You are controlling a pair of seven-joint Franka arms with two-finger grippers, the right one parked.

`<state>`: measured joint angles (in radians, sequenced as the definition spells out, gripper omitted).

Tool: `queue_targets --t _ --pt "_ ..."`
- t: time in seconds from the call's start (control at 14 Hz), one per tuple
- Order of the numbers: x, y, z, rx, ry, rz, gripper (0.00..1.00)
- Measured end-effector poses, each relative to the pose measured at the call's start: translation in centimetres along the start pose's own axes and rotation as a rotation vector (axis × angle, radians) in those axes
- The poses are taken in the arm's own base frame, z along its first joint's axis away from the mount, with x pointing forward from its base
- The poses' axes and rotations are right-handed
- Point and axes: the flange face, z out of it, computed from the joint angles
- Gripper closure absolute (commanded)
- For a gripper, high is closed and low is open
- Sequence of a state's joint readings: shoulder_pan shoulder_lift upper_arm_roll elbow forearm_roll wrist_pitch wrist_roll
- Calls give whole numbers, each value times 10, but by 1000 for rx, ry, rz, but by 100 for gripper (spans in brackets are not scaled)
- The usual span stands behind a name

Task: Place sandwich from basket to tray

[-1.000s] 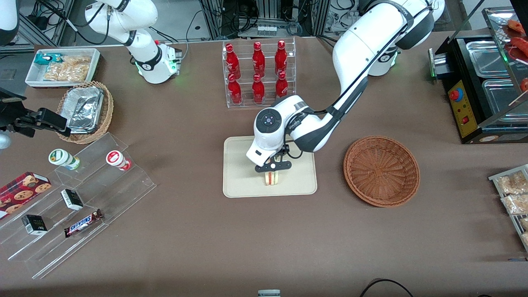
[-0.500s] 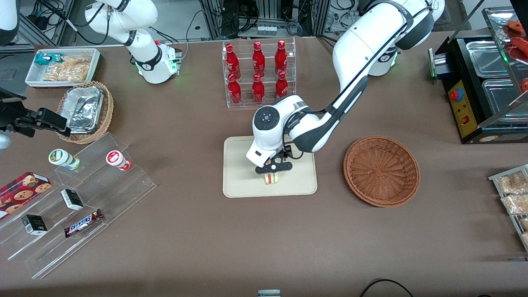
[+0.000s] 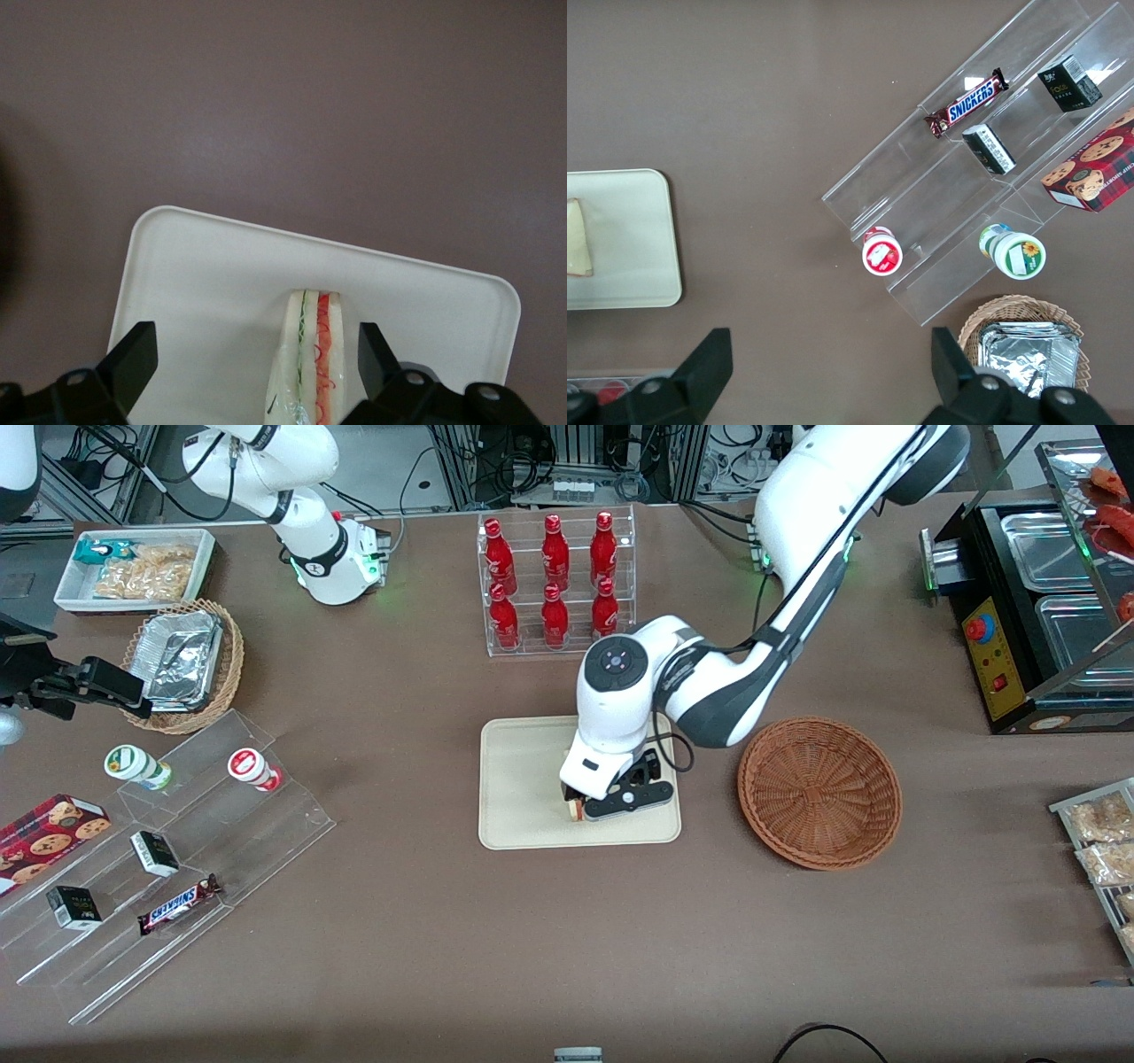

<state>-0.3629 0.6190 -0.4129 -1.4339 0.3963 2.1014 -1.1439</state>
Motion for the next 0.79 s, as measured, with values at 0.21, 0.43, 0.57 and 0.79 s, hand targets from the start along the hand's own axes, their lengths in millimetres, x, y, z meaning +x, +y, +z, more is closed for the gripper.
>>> queue_targets --t 0.21,0.43,0.57,0.79 --pt "25 -36 -38 46 23 -57 0" --pt "36 -78 -71 65 6 -103 0" --pt "44 -110 -97 92 -21 -87 0" --pt "68 -176 -143 88 -139 15 0"
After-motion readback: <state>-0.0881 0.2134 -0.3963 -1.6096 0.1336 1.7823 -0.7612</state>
